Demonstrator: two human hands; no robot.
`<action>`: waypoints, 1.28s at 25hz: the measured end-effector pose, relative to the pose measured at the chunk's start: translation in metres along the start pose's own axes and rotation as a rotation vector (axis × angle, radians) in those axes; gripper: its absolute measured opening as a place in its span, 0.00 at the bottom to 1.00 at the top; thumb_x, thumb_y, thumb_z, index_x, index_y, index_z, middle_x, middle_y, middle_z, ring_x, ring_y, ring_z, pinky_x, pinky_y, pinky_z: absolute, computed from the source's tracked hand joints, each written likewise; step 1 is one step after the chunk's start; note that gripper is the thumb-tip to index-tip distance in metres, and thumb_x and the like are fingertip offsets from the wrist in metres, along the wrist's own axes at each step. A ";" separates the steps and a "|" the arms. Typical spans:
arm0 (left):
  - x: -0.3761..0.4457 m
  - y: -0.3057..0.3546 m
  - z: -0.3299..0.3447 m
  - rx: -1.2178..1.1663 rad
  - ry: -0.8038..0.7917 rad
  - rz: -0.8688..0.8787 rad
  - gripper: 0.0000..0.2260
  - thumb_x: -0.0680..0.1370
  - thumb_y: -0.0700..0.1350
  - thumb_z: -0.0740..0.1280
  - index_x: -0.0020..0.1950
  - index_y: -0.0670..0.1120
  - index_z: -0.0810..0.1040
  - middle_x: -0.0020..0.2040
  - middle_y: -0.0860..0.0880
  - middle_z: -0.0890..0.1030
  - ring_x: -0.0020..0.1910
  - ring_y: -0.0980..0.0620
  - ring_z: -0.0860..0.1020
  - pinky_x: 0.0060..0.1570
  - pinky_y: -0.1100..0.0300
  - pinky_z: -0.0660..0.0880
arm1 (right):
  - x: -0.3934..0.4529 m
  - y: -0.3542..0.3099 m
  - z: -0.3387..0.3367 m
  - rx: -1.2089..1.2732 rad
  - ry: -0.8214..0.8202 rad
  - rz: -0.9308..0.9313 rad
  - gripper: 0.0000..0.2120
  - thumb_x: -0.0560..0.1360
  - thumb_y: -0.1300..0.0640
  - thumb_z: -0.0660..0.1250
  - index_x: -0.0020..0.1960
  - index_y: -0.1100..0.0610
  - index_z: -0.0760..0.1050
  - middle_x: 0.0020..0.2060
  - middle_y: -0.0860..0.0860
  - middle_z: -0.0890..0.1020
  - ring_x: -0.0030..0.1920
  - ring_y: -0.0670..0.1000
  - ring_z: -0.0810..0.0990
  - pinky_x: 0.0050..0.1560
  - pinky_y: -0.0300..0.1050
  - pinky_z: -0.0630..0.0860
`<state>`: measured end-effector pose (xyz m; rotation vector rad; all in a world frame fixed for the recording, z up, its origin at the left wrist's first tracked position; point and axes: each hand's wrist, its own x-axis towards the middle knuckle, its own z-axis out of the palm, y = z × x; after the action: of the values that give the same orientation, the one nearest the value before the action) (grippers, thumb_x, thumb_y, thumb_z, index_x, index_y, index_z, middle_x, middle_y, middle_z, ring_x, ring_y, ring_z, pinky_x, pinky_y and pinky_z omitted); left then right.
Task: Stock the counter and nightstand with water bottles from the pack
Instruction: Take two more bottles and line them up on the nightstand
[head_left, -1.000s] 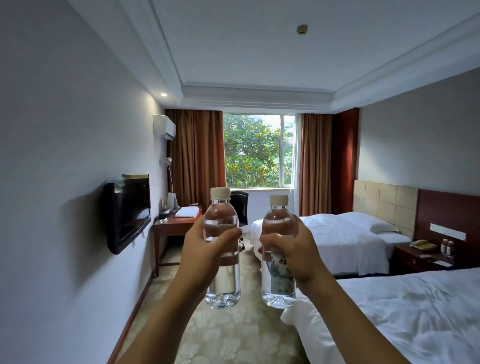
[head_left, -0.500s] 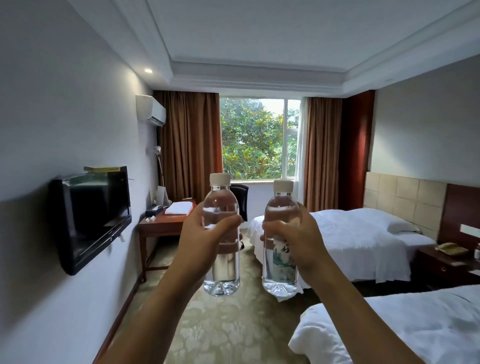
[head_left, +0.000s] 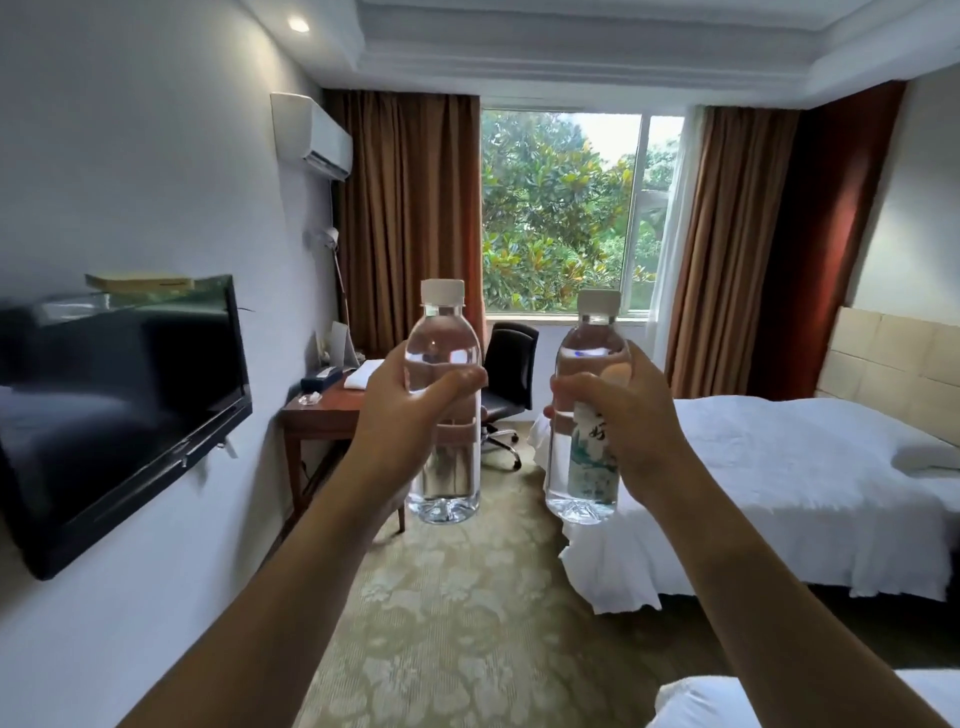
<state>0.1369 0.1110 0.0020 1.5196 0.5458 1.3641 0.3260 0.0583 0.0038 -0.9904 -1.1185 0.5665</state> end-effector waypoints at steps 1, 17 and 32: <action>0.027 -0.022 -0.003 -0.006 0.006 -0.010 0.12 0.71 0.44 0.73 0.54 0.48 0.80 0.50 0.40 0.82 0.43 0.46 0.84 0.35 0.59 0.79 | 0.026 0.020 0.001 -0.004 -0.001 0.006 0.19 0.61 0.63 0.72 0.52 0.55 0.78 0.39 0.54 0.82 0.37 0.55 0.84 0.38 0.52 0.83; 0.472 -0.279 0.122 -0.191 -0.274 -0.047 0.16 0.67 0.48 0.75 0.53 0.48 0.80 0.41 0.45 0.80 0.40 0.42 0.81 0.35 0.55 0.80 | 0.421 0.230 -0.099 -0.173 0.278 -0.084 0.22 0.64 0.58 0.75 0.57 0.54 0.77 0.42 0.54 0.83 0.42 0.57 0.86 0.38 0.46 0.83; 0.713 -0.493 0.452 -0.392 -0.556 -0.154 0.15 0.66 0.46 0.72 0.52 0.46 0.80 0.35 0.49 0.83 0.35 0.45 0.84 0.30 0.57 0.79 | 0.625 0.336 -0.423 -0.390 0.730 -0.067 0.22 0.58 0.59 0.76 0.52 0.59 0.76 0.45 0.55 0.82 0.40 0.56 0.84 0.42 0.53 0.82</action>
<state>0.8793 0.7464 -0.0295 1.4112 0.0378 0.8150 0.9782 0.5641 -0.0365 -1.3435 -0.6013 -0.0935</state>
